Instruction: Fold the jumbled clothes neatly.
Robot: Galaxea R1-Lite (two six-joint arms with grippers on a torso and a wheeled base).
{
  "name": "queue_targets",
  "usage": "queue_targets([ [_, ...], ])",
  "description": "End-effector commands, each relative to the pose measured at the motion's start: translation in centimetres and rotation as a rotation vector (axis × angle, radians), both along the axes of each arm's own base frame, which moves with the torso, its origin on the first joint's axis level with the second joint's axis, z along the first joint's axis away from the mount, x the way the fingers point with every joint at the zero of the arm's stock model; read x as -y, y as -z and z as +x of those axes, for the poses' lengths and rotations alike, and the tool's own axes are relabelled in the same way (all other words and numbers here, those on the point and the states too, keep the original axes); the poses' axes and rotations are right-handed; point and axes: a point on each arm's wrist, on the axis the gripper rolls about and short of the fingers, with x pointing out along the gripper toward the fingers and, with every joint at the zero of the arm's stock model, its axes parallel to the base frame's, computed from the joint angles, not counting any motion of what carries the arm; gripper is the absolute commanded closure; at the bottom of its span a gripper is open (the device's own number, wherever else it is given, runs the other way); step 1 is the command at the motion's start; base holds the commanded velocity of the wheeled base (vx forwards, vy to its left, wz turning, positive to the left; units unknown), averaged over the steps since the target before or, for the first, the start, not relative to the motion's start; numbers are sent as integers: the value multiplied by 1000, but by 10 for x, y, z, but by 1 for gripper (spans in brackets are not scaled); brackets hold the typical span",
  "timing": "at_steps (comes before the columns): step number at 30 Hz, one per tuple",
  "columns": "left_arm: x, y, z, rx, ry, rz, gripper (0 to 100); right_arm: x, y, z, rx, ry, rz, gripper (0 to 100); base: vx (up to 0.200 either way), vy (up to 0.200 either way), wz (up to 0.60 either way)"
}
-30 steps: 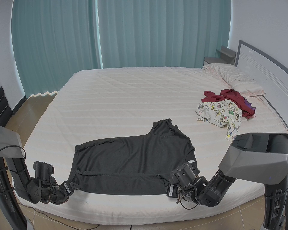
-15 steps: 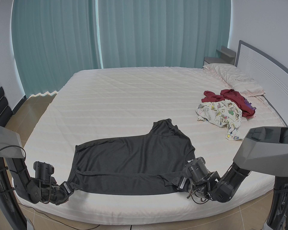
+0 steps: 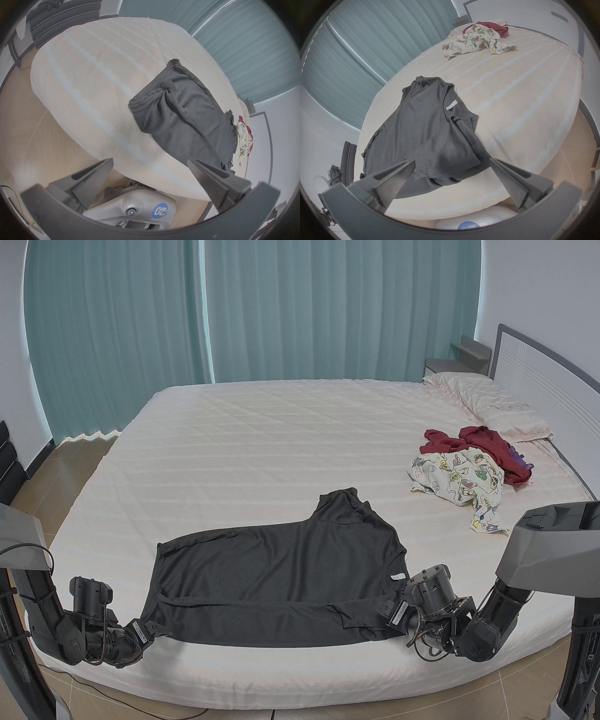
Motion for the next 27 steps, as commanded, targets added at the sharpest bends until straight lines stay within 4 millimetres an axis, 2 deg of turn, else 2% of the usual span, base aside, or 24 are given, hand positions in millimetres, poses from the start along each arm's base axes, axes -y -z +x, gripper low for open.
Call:
queue_targets([
  [1, 0, 0, 0, 0, -1, 0, 0, 2, 7, 2, -11, 5, -3, 0, 0, 0, 0],
  [5, 0, 0, 0, 0, -1, 0, 0, 0, 7, 5, -4, -4, 16, 0, 0, 0, 0],
  [6, 0, 0, 0, 0, -1, 0, 0, 1, 7, 5, -6, -5, 19, 100, 0, 0, 0],
  [16, 0, 0, 0, 0, -1, 0, 0, 3, 5, 0, -26, -25, 30, 100, 0, 0, 0],
  [22, 0, 0, 0, 0, -1, 0, 0, 9, -8, -7, -21, -33, 47, 100, 0, 0, 0],
  [27, 0, 0, 0, -1, -1, 0, 0, 12, -2, -8, -47, -59, 25, 100, 0, 0, 0],
])
